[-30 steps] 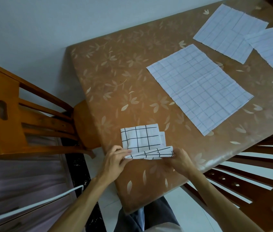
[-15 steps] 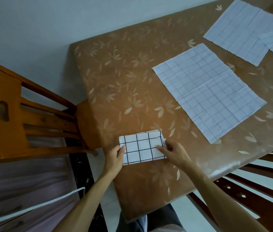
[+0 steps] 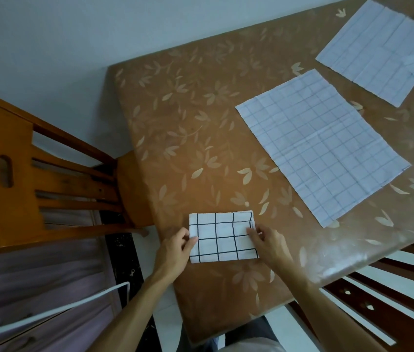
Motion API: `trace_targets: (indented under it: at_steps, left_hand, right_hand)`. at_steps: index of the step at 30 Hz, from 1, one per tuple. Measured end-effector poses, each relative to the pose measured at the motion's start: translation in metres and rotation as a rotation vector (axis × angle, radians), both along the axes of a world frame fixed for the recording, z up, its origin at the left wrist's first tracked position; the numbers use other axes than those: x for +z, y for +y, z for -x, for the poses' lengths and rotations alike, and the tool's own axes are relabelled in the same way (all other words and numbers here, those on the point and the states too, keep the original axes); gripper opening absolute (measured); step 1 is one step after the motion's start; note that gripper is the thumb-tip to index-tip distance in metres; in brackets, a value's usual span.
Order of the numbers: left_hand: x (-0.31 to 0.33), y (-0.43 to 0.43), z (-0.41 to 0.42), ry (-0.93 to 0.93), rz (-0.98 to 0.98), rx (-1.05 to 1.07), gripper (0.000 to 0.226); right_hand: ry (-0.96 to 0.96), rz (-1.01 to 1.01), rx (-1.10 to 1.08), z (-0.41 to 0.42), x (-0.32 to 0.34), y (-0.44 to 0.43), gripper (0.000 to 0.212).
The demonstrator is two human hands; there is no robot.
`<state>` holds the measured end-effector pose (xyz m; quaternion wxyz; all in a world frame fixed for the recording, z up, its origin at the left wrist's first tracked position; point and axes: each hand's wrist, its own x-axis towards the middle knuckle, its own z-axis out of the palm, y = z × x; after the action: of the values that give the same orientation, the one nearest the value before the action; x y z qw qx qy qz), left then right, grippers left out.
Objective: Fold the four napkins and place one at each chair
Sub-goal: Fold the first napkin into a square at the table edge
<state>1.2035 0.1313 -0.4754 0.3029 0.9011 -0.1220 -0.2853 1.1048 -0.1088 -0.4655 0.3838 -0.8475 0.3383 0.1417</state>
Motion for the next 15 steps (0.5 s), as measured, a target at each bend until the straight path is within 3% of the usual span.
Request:
trace_targets:
  at_steps: [15]
  left_hand:
    - [0.009, -0.023, 0.004, -0.111, -0.226, -0.089, 0.025]
  right_hand:
    - [0.083, 0.171, -0.165, 0.023, 0.001, 0.017, 0.023]
